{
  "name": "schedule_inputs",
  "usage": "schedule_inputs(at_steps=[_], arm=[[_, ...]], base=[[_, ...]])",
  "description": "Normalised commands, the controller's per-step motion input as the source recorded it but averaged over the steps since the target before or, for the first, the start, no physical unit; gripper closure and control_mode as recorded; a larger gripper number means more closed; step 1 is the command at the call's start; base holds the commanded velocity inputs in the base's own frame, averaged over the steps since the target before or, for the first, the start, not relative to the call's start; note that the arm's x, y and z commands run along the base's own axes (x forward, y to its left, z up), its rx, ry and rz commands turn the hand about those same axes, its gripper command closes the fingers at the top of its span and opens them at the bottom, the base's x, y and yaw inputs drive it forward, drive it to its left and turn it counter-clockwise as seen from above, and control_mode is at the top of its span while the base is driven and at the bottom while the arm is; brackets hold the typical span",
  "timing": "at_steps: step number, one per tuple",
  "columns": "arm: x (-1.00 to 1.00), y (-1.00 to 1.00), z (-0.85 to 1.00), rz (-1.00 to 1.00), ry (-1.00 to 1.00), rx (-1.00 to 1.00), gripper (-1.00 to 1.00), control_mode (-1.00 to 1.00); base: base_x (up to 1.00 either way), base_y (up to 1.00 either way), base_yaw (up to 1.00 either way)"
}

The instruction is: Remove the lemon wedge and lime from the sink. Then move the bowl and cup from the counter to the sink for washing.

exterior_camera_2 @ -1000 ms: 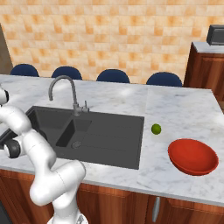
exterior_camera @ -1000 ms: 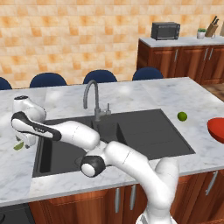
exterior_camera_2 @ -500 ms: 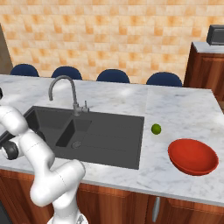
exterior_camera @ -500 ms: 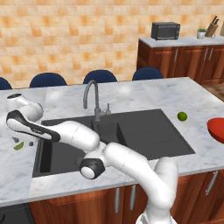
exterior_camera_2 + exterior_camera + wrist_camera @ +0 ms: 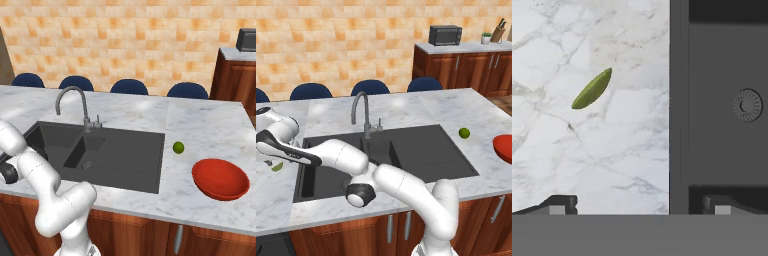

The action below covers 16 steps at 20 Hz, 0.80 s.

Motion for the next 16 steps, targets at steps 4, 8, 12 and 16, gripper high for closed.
schedule_inputs(at_steps=[4,8,12,16], arm=[[-0.06,-0.10,0.00,0.20,-0.04,0.26,-1.00,-1.00],[-0.03,-0.09,-0.02,0.05,-0.07,0.35,-1.00,-1.00],[-0.02,0.02,-0.10,0.00,-0.19,0.29,-1.00,-1.00],[-0.02,0.12,-0.14,-0.01,-0.20,0.15,-1.00,-1.00]], base=[[0.00,0.00,0.00],[0.00,0.00,0.00],[0.00,0.00,0.00],[0.00,0.00,0.00]])
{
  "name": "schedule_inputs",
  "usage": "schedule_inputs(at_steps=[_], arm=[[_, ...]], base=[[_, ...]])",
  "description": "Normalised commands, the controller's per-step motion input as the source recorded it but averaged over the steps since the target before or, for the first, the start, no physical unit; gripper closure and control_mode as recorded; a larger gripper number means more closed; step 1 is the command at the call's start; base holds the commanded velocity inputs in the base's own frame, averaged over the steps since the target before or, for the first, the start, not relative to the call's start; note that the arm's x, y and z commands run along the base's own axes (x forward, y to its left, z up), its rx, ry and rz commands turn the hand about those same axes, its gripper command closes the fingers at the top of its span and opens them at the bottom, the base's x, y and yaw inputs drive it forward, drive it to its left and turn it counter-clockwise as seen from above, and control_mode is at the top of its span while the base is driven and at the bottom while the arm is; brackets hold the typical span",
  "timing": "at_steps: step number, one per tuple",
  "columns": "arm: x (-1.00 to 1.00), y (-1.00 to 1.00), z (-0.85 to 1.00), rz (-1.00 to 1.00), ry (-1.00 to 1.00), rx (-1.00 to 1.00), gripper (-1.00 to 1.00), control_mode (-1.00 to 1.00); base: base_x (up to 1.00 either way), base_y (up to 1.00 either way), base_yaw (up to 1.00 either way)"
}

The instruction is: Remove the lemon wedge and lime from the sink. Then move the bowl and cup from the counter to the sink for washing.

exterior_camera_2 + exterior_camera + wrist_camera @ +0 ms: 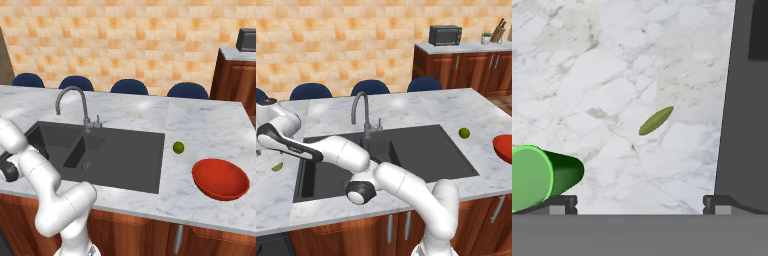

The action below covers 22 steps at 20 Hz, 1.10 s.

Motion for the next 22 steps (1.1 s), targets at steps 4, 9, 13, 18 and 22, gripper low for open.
schedule_inputs(at_steps=[4,9,13,18,22], arm=[[-0.10,0.18,-0.19,-0.05,-0.13,0.11,-1.00,-1.00],[-0.04,0.05,-0.19,-0.04,-0.07,0.17,-1.00,-1.00],[0.00,0.04,-0.20,-0.01,-0.02,0.21,-1.00,-1.00],[0.00,0.12,-0.25,0.00,0.00,0.23,-1.00,-1.00],[0.00,0.18,-0.32,0.00,0.00,0.19,-1.00,-1.00]], base=[[0.00,0.00,0.00],[0.00,0.00,0.00],[0.00,0.00,0.00],[0.00,0.00,0.00],[0.00,0.00,0.00]])
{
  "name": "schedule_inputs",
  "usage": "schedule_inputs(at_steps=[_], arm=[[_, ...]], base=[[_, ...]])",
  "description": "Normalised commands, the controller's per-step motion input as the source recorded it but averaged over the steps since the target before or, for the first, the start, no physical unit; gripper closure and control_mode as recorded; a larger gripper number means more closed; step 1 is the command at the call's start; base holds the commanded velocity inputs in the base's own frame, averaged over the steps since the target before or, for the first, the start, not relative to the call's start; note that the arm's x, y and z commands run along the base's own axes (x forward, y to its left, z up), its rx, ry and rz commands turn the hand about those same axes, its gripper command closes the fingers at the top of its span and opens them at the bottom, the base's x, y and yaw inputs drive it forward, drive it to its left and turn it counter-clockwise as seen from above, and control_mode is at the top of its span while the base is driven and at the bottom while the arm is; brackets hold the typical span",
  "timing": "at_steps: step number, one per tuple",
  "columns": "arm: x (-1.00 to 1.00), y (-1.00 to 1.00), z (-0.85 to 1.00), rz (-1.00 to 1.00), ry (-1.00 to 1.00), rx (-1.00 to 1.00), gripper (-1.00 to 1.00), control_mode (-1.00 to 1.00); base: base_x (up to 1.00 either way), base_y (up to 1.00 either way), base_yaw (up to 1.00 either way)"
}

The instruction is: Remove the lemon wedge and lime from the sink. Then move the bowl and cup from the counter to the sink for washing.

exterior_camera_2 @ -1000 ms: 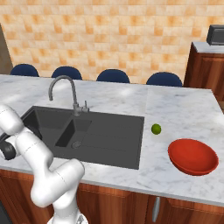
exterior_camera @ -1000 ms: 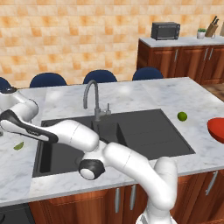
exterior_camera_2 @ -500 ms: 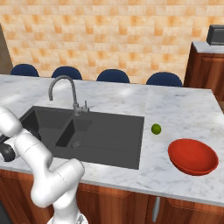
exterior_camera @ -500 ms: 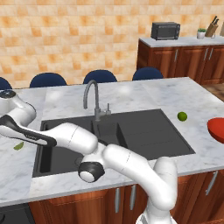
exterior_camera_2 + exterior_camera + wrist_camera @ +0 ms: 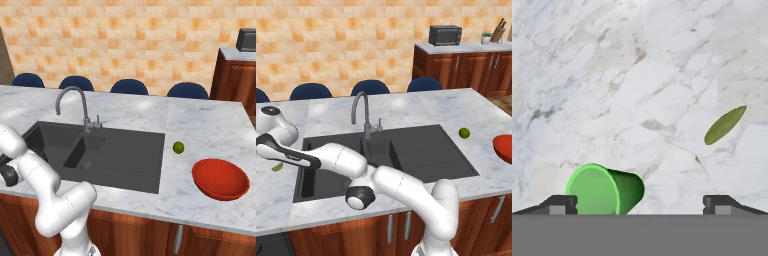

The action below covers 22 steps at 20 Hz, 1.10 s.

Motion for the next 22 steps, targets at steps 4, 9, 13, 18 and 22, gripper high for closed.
schedule_inputs(at_steps=[4,9,13,18,22], arm=[[0.00,0.18,-0.33,0.00,0.01,0.12,-1.00,-1.00],[0.00,0.14,-0.23,0.00,0.09,0.03,-1.00,-1.00],[0.00,0.14,-0.11,0.00,0.26,0.00,-1.00,-1.00],[0.00,0.19,-0.02,0.00,0.28,0.00,-1.00,-1.00],[0.00,0.18,0.00,0.00,0.30,0.00,-1.00,-1.00]], base=[[0.00,0.00,0.00],[0.00,0.00,0.00],[0.00,0.00,0.00],[0.00,0.00,0.00],[0.00,0.00,0.00]])
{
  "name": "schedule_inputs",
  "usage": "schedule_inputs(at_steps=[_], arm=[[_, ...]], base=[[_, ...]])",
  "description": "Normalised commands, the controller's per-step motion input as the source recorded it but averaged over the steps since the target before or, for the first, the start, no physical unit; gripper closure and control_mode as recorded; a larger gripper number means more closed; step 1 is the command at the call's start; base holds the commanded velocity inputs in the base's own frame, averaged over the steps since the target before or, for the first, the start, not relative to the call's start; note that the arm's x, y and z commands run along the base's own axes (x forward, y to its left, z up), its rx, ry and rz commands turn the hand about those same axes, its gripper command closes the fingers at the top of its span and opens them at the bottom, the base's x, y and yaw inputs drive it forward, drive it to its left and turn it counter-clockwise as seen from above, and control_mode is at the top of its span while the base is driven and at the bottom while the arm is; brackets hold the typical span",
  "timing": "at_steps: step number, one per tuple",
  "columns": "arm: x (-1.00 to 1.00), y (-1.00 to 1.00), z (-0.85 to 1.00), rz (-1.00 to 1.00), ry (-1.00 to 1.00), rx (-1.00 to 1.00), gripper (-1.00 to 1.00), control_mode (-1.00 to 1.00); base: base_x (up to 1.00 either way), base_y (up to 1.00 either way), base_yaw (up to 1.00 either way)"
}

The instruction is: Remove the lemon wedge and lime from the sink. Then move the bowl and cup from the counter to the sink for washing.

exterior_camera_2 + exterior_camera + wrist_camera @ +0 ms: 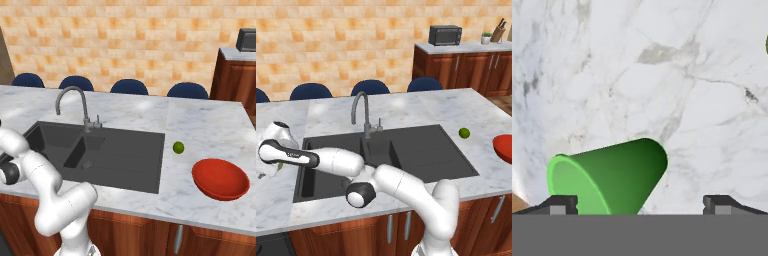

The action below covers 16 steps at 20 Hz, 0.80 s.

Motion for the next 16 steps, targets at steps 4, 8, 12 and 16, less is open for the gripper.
schedule_inputs(at_steps=[4,8,12,16], arm=[[0.00,0.15,0.00,0.00,0.25,-0.03,-1.00,-1.00],[0.00,0.13,0.00,0.00,0.23,-0.10,-1.00,-1.00],[0.01,0.15,0.02,0.00,0.19,-0.14,-1.00,-1.00],[0.00,0.14,0.11,0.00,0.13,-0.15,-1.00,-1.00]], base=[[0.00,0.00,0.00],[0.00,0.00,0.00],[0.00,0.00,0.00],[0.00,0.00,0.00]])
